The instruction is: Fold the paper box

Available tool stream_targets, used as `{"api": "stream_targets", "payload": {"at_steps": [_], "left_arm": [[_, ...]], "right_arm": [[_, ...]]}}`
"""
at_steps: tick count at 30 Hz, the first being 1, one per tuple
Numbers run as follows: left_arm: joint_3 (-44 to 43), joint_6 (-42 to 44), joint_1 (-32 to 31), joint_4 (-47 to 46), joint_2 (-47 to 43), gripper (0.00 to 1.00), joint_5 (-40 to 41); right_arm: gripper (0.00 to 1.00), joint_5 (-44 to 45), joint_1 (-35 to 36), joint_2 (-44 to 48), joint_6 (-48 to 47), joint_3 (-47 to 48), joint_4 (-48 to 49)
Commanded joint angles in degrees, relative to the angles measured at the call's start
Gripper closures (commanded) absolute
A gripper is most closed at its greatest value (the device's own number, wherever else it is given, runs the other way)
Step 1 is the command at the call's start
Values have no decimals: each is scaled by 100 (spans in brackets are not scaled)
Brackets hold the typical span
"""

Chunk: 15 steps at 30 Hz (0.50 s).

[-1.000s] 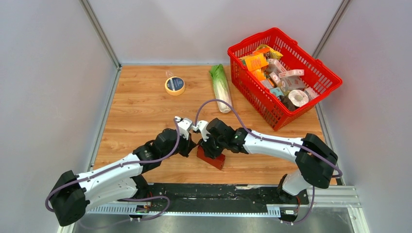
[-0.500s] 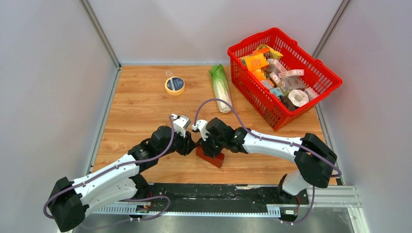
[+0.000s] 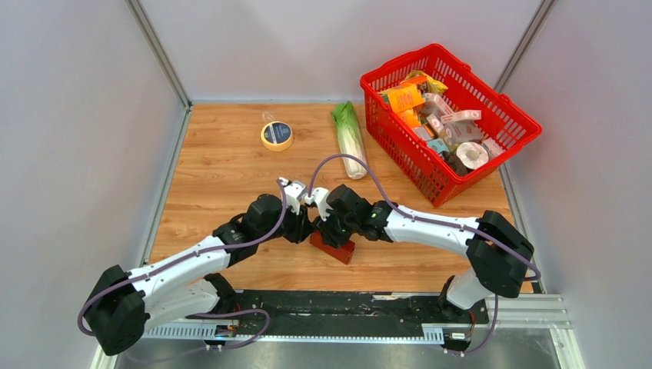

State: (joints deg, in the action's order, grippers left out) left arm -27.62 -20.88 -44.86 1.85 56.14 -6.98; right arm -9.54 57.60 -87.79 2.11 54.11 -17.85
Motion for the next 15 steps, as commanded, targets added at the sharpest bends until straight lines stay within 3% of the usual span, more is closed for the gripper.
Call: {"api": "stream_targets", "payload": {"at_steps": [1,7,15], "left_arm": [[-227,128,12,-475,-50,61,-32],[-201,58,39,-553,-94,60,241],[213,-162,39,-1336,-262,71,374]], "right_arm": [[71,-109,32,139,-105,127,247],[71,-127,23,139,-97,135,255],[71,-110,23,174,-70,47,317]]}}
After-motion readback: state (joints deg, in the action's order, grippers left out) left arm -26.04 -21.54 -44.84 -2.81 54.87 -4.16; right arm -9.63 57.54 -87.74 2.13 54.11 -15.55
